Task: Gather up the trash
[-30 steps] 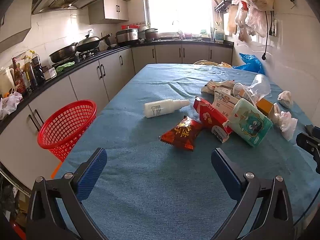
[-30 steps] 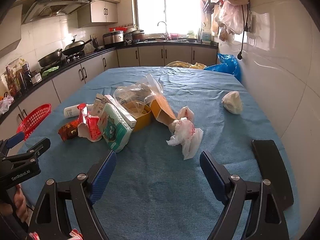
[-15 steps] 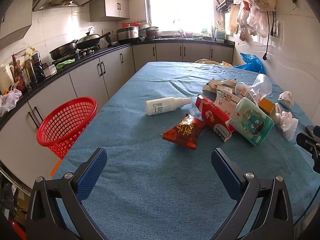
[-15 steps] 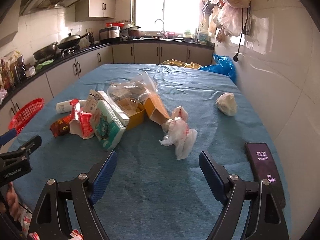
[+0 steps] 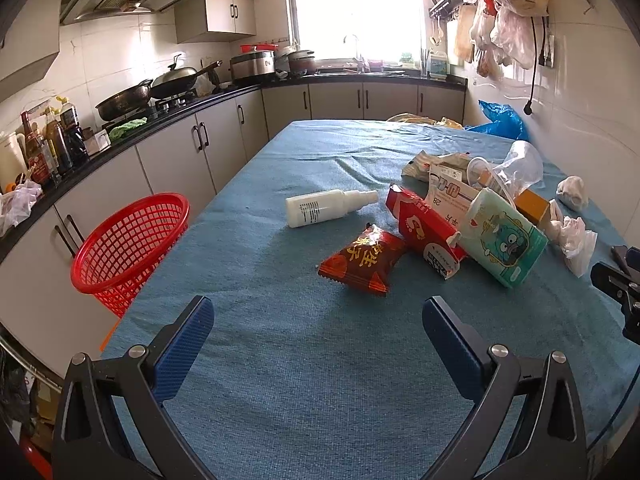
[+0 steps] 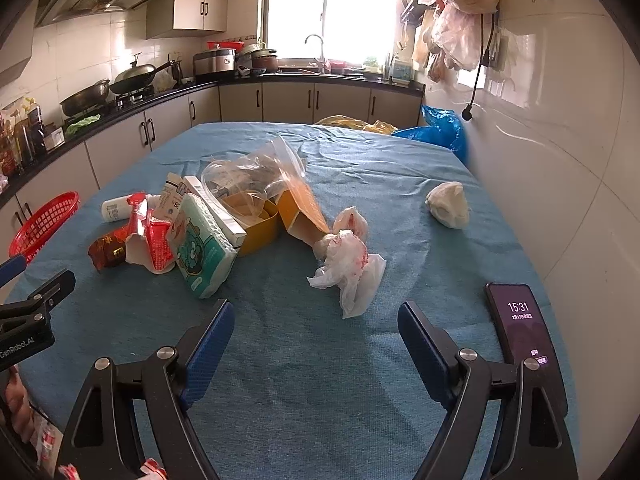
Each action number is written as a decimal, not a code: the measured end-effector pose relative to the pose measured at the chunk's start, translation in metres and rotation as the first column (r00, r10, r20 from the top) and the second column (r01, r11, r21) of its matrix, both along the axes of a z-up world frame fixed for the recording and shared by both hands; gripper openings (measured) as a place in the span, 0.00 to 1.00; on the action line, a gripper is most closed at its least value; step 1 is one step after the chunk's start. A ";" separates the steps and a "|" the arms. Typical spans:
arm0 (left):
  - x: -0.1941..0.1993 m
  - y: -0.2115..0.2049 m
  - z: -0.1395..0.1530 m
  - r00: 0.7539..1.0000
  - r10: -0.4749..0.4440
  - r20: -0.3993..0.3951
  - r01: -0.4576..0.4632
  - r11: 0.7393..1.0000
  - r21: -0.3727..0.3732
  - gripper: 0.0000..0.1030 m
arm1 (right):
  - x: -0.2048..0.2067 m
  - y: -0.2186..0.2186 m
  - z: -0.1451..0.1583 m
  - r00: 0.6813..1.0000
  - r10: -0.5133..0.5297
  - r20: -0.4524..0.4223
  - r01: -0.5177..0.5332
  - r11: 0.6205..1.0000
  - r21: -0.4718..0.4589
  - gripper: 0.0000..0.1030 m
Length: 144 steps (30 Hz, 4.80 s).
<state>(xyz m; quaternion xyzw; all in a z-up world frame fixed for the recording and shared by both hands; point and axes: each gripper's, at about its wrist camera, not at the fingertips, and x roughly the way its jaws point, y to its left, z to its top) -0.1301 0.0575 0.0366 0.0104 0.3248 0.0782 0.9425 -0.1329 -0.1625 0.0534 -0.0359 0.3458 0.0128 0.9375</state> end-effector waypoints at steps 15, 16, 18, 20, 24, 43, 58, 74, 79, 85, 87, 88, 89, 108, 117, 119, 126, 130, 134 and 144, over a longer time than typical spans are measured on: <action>0.003 0.003 -0.001 1.000 -0.004 -0.012 0.004 1.000 -0.006 1.00 | 0.006 0.000 -0.005 1.000 0.003 -0.013 -0.003 1.000 0.005 0.85; 0.003 0.003 -0.001 1.000 -0.006 -0.015 0.006 1.000 -0.009 1.00 | 0.006 0.000 -0.005 1.000 0.004 -0.016 -0.004 1.000 0.007 0.84; 0.005 0.005 -0.001 1.000 -0.009 -0.018 0.009 1.000 -0.011 1.00 | 0.009 -0.001 -0.006 1.000 0.007 -0.022 -0.007 1.000 0.013 0.83; 0.007 0.006 0.000 1.000 -0.012 -0.023 0.012 1.000 -0.014 1.00 | 0.012 -0.002 -0.006 1.000 0.009 -0.027 -0.009 1.000 0.020 0.82; 0.012 0.010 0.002 0.999 -0.022 -0.035 0.021 0.999 -0.028 1.00 | 0.019 -0.008 -0.007 0.999 0.011 -0.038 -0.009 0.999 0.043 0.80; 0.052 0.033 0.009 0.983 -0.138 -0.118 0.113 0.974 -0.196 0.97 | 0.052 -0.059 -0.002 0.998 -0.015 -0.065 0.030 0.969 0.243 0.69; 0.119 0.006 -0.026 0.940 -0.213 -0.265 0.191 0.976 -0.108 0.79 | 0.096 -0.060 -0.023 0.986 0.029 -0.163 0.016 0.963 0.267 0.65; 0.098 0.016 -0.018 0.954 -0.200 -0.222 0.166 0.973 -0.162 0.31 | 0.073 -0.065 -0.020 0.991 0.027 -0.131 0.011 0.961 0.278 0.32; 0.087 0.024 -0.007 0.967 -0.174 -0.184 0.144 0.976 -0.164 0.31 | 0.060 -0.059 -0.002 0.997 0.023 -0.077 -0.002 0.964 0.268 0.32; 0.077 0.032 0.010 0.984 -0.125 -0.124 0.109 0.985 -0.133 0.31 | 0.049 -0.039 0.021 0.997 0.072 -0.022 -0.063 0.962 0.266 0.32; 0.074 0.035 0.015 0.989 -0.106 -0.106 0.094 0.989 -0.119 0.31 | 0.047 -0.028 0.026 0.995 0.098 -0.012 -0.091 0.959 0.267 0.32; 0.073 0.036 0.017 0.991 -0.095 -0.096 0.085 0.990 -0.110 0.31 | 0.047 -0.021 0.029 0.993 0.116 -0.009 -0.110 0.957 0.268 0.32; 0.071 0.037 0.018 0.992 -0.086 -0.087 0.077 0.992 -0.103 0.31 | 0.047 -0.014 0.031 0.991 0.134 -0.007 -0.127 0.955 0.267 0.32; 0.044 0.097 0.034 0.998 0.063 -0.001 -0.063 0.996 -0.071 0.31 | 0.065 0.110 0.041 0.914 0.404 -0.032 -0.385 0.891 0.240 0.32; 0.035 0.134 0.040 0.992 0.127 0.019 -0.125 0.987 -0.101 0.31 | 0.080 0.177 0.040 0.862 0.502 -0.069 -0.477 0.850 0.224 0.32; 0.034 0.144 0.041 0.990 0.141 0.022 -0.138 0.985 -0.104 0.31 | 0.084 0.191 0.040 0.852 0.519 -0.075 -0.493 0.842 0.220 0.32; 0.032 0.179 0.043 0.979 0.203 0.031 -0.198 0.974 -0.114 0.31 | 0.105 0.241 0.041 0.815 0.570 -0.102 -0.540 0.812 0.224 0.32; 0.034 0.212 0.045 0.968 0.249 0.027 -0.243 0.960 -0.136 0.31 | 0.125 0.269 0.040 0.785 0.607 -0.124 -0.562 0.782 0.269 0.32; 0.042 0.254 0.040 0.953 0.301 -0.003 -0.297 0.939 -0.172 0.31 | 0.146 0.307 0.037 0.741 0.655 -0.145 -0.585 0.737 0.338 0.32; 0.060 0.307 0.012 0.929 0.363 -0.077 -0.370 0.891 -0.264 0.36 | 0.187 0.387 0.012 0.683 0.701 -0.206 -0.581 0.692 0.428 0.35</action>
